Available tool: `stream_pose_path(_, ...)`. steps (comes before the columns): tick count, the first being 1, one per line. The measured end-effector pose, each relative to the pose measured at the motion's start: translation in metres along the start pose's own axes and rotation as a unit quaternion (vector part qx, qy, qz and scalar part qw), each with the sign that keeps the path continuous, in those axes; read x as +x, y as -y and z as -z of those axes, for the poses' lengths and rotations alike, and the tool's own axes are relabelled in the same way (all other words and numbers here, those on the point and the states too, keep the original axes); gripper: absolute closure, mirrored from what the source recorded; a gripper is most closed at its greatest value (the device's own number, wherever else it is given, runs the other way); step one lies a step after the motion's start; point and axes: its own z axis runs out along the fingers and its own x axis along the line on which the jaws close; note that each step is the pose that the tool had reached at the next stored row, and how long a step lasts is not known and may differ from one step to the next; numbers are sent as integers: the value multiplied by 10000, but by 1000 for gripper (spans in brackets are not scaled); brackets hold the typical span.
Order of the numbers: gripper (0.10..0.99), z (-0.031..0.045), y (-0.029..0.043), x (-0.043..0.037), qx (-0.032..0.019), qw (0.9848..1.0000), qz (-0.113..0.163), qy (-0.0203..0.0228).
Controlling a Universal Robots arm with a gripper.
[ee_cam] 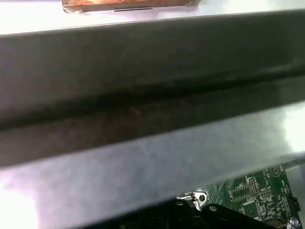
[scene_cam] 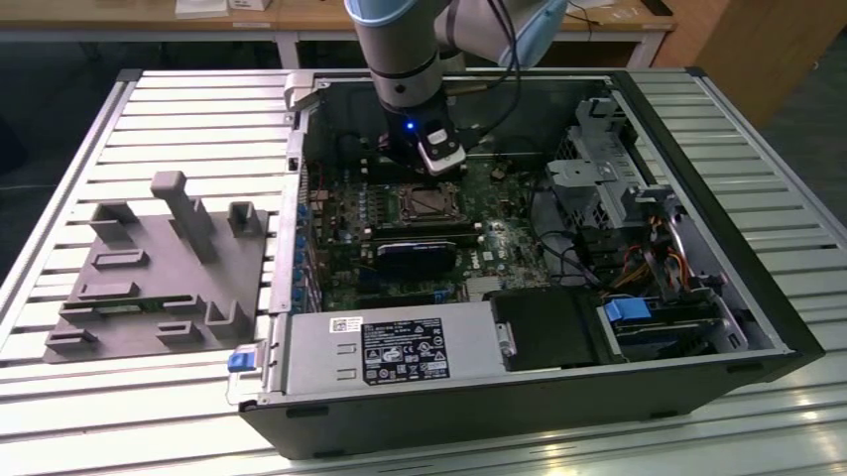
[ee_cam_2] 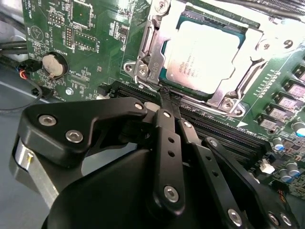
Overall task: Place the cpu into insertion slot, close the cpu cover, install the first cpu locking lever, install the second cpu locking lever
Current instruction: 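Install the first cpu locking lever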
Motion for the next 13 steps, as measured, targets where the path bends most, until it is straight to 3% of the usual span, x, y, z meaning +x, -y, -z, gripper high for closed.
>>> stream_pose_path(4, 984, -2, -1, 1, -3, 10000, -1, 0)
stream_pose_path(9, 984, -1, -2, 1, -66, 10000, -11, -16)
stream_pose_path(13, 984, 12, -5, -3, -73, 10000, -12, -14)
